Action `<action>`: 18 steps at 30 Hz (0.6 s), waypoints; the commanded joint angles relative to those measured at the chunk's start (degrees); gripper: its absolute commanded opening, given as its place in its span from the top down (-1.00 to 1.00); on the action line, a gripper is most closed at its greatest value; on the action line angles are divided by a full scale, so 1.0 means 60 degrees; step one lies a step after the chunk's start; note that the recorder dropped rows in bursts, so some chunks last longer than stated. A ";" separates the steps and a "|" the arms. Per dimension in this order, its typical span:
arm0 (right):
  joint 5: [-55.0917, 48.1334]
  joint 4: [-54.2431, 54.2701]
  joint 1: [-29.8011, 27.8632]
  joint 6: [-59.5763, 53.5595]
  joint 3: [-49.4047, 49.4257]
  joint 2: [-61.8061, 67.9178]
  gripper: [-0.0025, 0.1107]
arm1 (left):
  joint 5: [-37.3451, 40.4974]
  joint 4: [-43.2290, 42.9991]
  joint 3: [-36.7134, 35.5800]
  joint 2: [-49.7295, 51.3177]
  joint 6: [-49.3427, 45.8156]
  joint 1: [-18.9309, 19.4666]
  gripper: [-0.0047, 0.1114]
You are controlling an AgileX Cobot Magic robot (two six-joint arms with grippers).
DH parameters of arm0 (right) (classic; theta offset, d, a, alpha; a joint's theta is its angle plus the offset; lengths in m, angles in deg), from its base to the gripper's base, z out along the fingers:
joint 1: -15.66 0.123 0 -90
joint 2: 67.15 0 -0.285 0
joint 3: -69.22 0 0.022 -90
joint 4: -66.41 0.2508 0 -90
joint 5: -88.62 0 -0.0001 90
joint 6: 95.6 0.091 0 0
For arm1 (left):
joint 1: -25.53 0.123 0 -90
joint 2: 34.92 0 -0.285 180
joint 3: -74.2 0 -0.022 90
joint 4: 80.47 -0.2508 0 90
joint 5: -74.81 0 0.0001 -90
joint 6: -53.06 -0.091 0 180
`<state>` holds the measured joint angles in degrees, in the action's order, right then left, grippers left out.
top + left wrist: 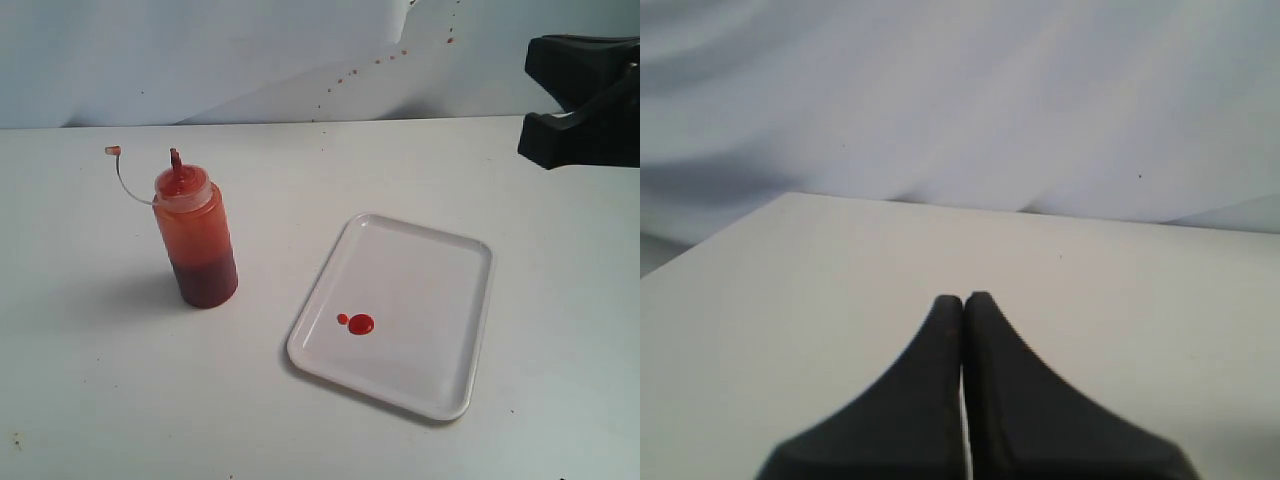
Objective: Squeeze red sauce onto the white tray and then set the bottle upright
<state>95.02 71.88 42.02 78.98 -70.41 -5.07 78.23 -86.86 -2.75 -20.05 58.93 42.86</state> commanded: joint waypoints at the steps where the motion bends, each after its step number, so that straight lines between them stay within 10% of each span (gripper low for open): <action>1: 0.0108 0.0029 -0.0075 -0.0013 0.0067 -0.0005 0.96 | -0.0030 -0.0036 -0.0045 -0.0650 -0.0023 -0.0129 0.92; 18: 0.0153 0.0029 -0.0075 -0.0013 0.0067 -0.0005 0.96 | -0.0051 -0.0036 -0.0045 -0.1181 -0.0028 -0.2458 0.92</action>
<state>95.14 71.88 42.02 78.98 -70.41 -5.07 78.23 -86.86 -2.75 -26.91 58.93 29.91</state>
